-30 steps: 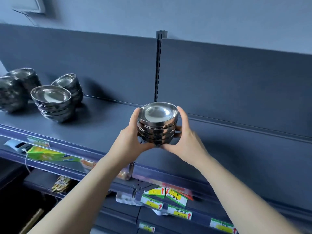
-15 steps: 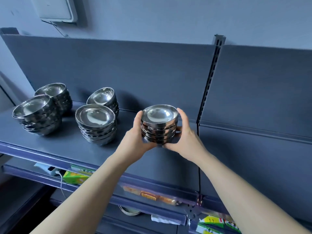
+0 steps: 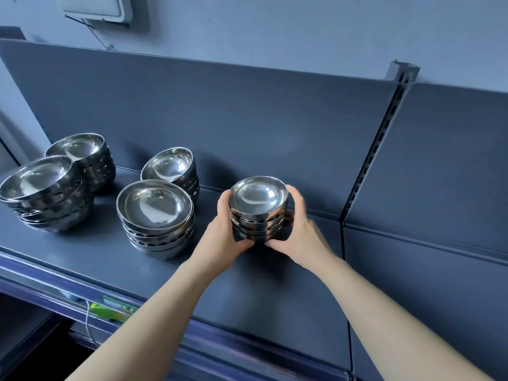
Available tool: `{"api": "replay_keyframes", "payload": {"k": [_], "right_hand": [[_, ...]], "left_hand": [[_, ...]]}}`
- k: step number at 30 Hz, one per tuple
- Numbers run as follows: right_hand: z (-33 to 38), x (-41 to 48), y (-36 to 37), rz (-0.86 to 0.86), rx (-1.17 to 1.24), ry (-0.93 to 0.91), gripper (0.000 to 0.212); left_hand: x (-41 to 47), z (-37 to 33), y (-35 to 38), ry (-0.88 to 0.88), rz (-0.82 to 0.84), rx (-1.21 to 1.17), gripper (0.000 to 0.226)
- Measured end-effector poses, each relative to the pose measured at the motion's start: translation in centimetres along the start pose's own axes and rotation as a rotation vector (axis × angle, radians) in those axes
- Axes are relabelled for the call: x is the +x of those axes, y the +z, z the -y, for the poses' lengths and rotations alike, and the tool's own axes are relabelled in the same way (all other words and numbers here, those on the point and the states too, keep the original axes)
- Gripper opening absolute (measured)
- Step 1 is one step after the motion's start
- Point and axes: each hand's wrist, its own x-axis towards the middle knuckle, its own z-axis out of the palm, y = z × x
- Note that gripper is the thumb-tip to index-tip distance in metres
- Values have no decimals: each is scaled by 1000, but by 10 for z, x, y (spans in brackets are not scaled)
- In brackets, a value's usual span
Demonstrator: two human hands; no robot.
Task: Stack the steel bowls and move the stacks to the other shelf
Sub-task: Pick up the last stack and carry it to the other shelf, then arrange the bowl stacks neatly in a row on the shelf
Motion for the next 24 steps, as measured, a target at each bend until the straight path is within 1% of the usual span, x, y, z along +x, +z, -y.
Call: {"api": "replay_keyframes", "payload": {"k": [5, 8, 9, 11, 15, 19, 24], "right_hand": [[-2, 2, -6, -6, -37, -44, 108], [6, -1, -17, -3, -128, -69, 107], [9, -3, -20, -5, -174, -80, 105], [20, -6, -27, -29, -280, -120, 94], [54, -9, -33, -99, -407, -190, 69], [100, -5, -23, -122, -446, -194, 56], [163, 4, 16, -104, -538, -193, 45]], "left_hand": [[2, 4, 0, 17, -3, 49, 105], [0, -1, -7, 27, 9, 134, 107], [-2, -5, -12, 19, 14, 174, 105], [-5, -15, -23, 27, 0, 266, 93], [-6, -30, -53, 178, -77, 387, 57], [-6, -27, -90, 221, -100, 486, 48], [-11, 2, -155, 245, -108, 592, 39]]}}
